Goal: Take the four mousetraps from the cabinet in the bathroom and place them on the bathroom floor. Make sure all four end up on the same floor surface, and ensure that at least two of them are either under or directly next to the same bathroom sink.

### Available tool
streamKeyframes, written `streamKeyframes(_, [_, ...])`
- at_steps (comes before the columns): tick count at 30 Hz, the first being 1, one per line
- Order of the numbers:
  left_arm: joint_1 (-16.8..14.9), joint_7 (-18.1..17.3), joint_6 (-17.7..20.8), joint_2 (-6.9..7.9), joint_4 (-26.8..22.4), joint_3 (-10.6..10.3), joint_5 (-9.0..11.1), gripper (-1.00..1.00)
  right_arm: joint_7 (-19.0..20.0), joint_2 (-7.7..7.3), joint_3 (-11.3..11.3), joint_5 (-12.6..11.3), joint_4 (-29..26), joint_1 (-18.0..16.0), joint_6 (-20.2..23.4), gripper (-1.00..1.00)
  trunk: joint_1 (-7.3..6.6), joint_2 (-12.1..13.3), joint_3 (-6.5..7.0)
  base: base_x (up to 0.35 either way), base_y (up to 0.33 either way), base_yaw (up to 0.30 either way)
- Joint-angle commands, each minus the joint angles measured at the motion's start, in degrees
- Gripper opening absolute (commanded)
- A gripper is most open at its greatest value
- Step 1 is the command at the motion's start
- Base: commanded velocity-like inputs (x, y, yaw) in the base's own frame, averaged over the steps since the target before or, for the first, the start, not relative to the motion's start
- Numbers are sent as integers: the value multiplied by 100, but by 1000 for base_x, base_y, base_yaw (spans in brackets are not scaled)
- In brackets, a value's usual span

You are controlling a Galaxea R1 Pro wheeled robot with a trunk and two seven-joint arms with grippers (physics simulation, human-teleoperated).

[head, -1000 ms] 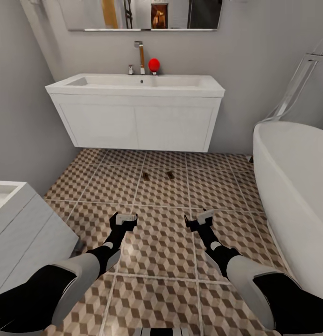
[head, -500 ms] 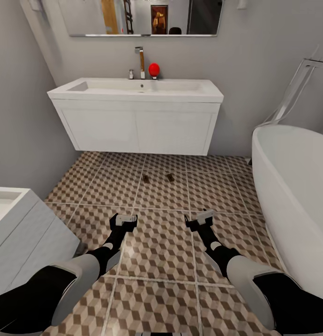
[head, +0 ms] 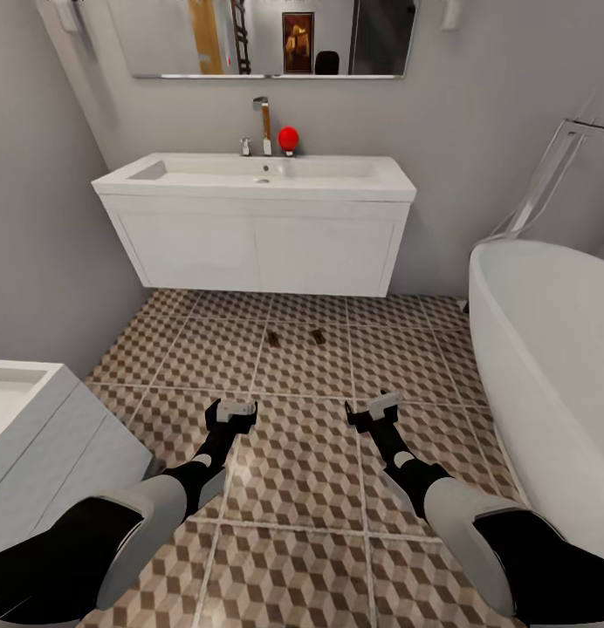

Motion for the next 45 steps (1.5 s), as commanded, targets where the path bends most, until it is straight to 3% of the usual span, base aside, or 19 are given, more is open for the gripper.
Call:
streamKeyframes(1, [-9,21,-34,-5,24,-50,34,100,-60,0,43,32,8,-4,-7,100,-23,40,14,0,0,0])
streamKeyframes(45, [0,21,-25,-7,24,-50,34,100,-60,6,48,30,8,-4,-6,100,-990,1804,804,0,0,0])
